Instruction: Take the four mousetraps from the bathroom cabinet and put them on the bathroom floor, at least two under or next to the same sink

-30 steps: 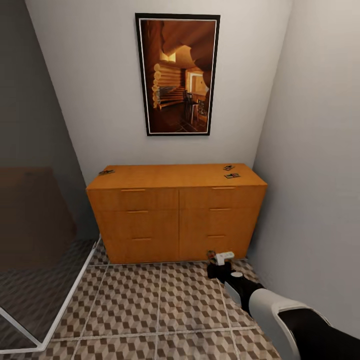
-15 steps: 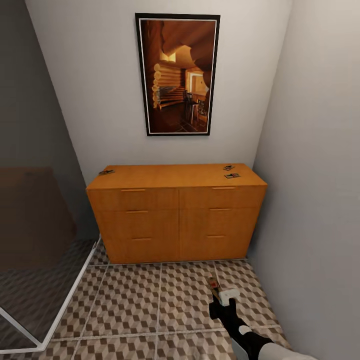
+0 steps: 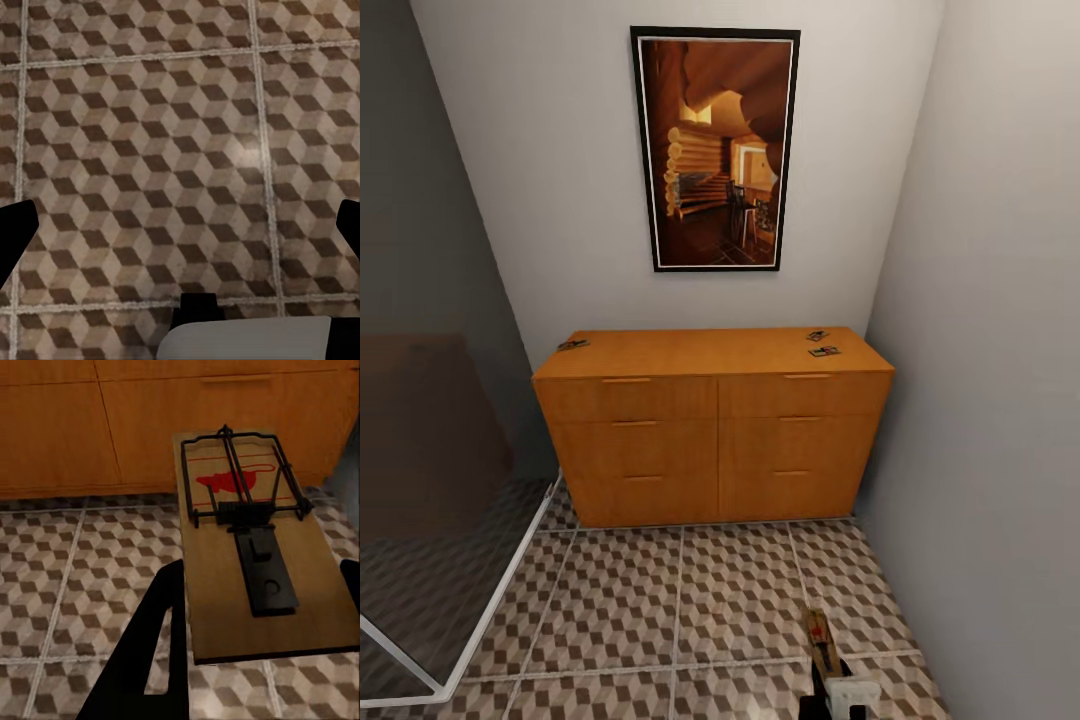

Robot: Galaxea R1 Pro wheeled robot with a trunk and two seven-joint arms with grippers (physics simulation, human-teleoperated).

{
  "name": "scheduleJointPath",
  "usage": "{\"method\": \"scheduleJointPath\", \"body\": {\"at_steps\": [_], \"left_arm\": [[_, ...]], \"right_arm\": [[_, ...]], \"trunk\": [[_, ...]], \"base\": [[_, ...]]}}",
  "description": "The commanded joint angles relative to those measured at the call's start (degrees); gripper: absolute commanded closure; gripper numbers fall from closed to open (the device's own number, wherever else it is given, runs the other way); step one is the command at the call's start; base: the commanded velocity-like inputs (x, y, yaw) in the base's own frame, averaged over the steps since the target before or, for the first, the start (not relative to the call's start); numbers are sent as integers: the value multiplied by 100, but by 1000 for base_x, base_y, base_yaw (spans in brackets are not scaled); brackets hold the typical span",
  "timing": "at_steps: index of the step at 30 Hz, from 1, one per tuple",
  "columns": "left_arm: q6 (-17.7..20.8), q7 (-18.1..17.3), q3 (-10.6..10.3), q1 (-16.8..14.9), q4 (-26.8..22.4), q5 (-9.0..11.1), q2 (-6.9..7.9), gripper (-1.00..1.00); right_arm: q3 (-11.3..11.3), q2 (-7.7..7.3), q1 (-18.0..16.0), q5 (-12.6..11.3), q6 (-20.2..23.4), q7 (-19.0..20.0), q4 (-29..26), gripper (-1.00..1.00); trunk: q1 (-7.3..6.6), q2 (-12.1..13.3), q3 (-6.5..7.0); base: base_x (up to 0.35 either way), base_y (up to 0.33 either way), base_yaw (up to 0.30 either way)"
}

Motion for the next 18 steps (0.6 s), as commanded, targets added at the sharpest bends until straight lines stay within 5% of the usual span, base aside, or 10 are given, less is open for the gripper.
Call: {"method": "scheduleJointPath", "body": {"at_steps": [1, 7, 11, 14, 18], "left_arm": [[-18, 2, 5, 0, 13, 2, -2, -100], [-19, 20, 14, -2, -203, -2, -30, -100], [50, 37, 15, -2, -998, -3, -74, -100], [458, 41, 15, -4, -1703, -3, -87, -100], [1998, 30, 12, -3, -3008, -3, -93, -100]], "right_arm": [[64, 15, 27, 12, -99, -178, 4, 100], [65, 124, 123, 16, -412, -1052, 6, 100], [65, 139, 138, 22, -467, -1344, 6, 100], [64, 130, 141, 23, -470, -1410, 3, 100], [64, 123, 142, 23, -470, -1441, 2, 100]], "trunk": [[0, -2, -4], [0, -2, -4], [0, -2, -4], [0, -2, -4], [0, -2, -4]], "base": [[0, 0, 0], [0, 0, 0], [0, 0, 0], [0, 0, 0], [0, 0, 0]]}}
